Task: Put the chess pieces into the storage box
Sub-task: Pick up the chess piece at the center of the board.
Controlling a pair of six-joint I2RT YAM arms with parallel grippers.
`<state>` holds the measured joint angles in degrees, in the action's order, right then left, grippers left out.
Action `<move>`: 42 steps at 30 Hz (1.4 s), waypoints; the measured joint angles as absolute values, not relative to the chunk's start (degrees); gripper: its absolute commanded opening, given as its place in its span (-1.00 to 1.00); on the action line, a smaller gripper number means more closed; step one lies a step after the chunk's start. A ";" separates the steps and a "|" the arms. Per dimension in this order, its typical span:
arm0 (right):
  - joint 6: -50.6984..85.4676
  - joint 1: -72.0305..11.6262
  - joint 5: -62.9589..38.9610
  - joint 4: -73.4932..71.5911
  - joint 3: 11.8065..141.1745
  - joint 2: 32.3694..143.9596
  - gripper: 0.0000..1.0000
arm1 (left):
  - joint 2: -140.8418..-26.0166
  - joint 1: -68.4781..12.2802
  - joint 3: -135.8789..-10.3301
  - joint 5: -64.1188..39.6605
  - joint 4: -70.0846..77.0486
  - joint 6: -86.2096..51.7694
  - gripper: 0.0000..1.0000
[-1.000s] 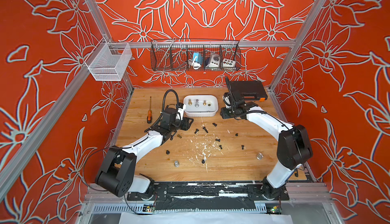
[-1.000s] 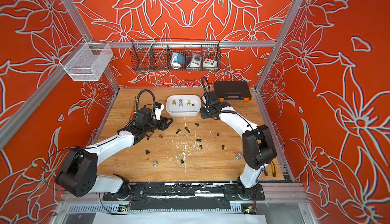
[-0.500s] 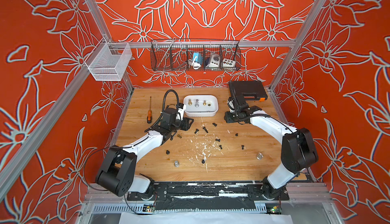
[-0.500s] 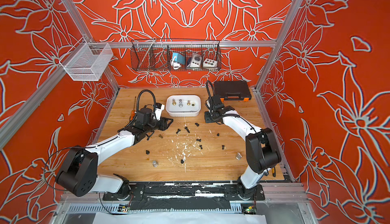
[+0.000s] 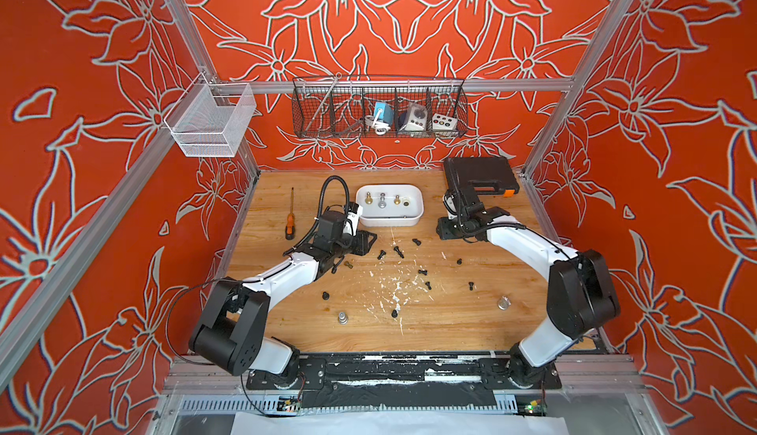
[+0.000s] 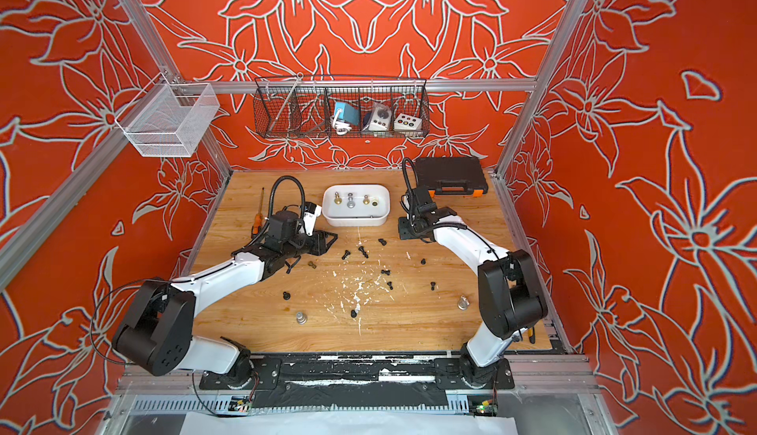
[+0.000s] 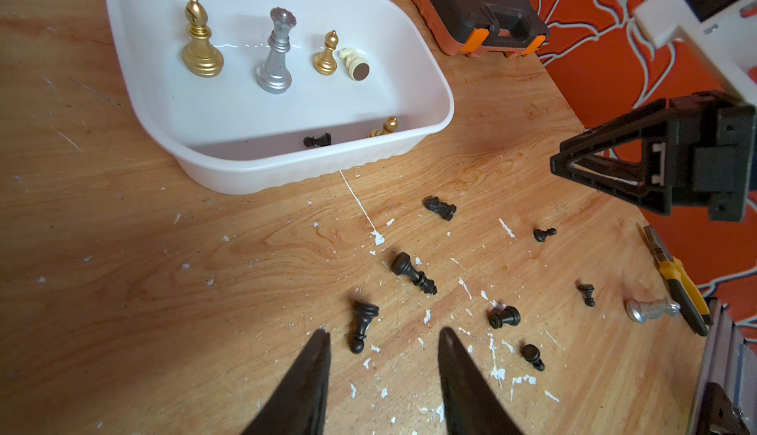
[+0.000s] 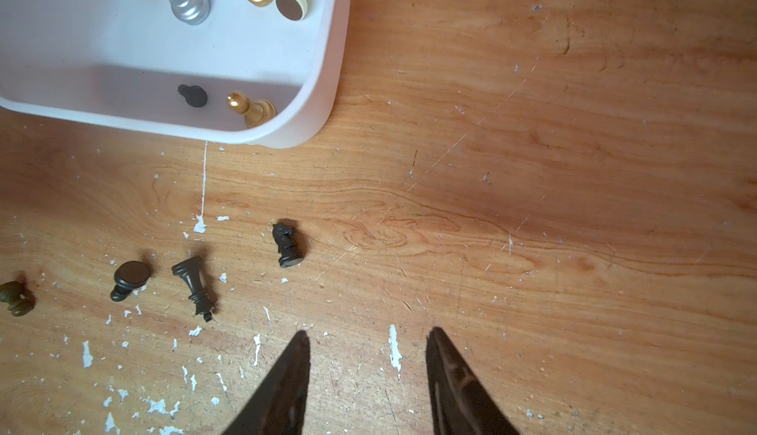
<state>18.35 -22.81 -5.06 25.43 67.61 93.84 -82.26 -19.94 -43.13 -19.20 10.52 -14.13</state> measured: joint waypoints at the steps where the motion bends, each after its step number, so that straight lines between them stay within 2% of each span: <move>1: 18.44 -22.79 -5.08 25.39 67.57 93.78 -0.03 | -82.39 -19.97 -43.13 -19.20 10.50 -14.11 -0.12; 28: 19.59 -22.06 -5.04 25.06 63.64 92.09 -0.03 | -93.80 -26.20 -47.86 -17.56 6.00 -8.91 -0.06; 42: 20.18 -21.69 -5.06 24.77 62.83 91.64 -0.03 | -98.30 -28.03 -50.94 -12.67 4.54 -7.49 -0.05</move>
